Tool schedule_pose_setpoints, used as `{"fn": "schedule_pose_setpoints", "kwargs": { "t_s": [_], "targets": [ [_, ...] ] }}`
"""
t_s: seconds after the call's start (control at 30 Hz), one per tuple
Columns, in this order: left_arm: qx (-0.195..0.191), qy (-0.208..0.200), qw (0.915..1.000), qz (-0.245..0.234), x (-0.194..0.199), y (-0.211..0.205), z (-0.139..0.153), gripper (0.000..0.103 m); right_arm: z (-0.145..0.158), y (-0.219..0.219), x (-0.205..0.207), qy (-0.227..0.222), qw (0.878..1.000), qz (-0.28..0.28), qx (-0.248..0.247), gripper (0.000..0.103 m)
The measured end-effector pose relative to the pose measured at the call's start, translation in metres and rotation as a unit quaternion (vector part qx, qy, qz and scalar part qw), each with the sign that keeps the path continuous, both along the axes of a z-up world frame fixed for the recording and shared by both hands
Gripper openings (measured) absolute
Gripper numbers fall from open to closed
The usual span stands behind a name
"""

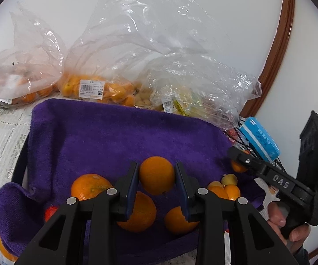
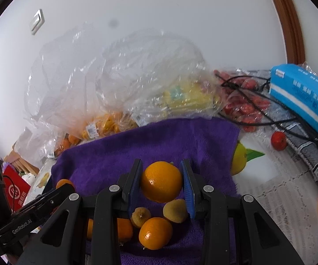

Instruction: Organize fruits

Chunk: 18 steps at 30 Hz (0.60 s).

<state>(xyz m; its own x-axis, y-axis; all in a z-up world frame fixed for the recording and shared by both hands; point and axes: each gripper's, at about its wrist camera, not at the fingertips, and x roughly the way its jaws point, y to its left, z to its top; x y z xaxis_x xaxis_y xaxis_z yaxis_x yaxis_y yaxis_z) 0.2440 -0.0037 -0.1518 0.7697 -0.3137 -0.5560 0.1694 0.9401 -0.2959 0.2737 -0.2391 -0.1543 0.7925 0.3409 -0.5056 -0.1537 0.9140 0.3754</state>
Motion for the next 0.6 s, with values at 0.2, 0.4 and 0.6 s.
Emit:
{"fn": "schedule_pose_setpoints", "kwargs": {
  "t_s": [0.2, 0.4, 0.6],
  "targets": [
    [0.010, 0.005, 0.9999, -0.010, 0.001, -0.005, -0.002, 0.031, -0.005, 0.014, -0.001, 0.006, 0.999, 0.019, -0.027, 0.035],
    [0.010, 0.012, 0.9998, -0.012, 0.002, -0.006, -0.003, 0.031, -0.009, 0.019, 0.002, 0.022, 0.999, 0.035, -0.027, 0.037],
    [0.009, 0.005, 0.9999, -0.012, 0.001, -0.007, -0.002, 0.031, -0.007, 0.020, 0.000, 0.017, 0.999, 0.033, -0.031, 0.037]
  ]
}}
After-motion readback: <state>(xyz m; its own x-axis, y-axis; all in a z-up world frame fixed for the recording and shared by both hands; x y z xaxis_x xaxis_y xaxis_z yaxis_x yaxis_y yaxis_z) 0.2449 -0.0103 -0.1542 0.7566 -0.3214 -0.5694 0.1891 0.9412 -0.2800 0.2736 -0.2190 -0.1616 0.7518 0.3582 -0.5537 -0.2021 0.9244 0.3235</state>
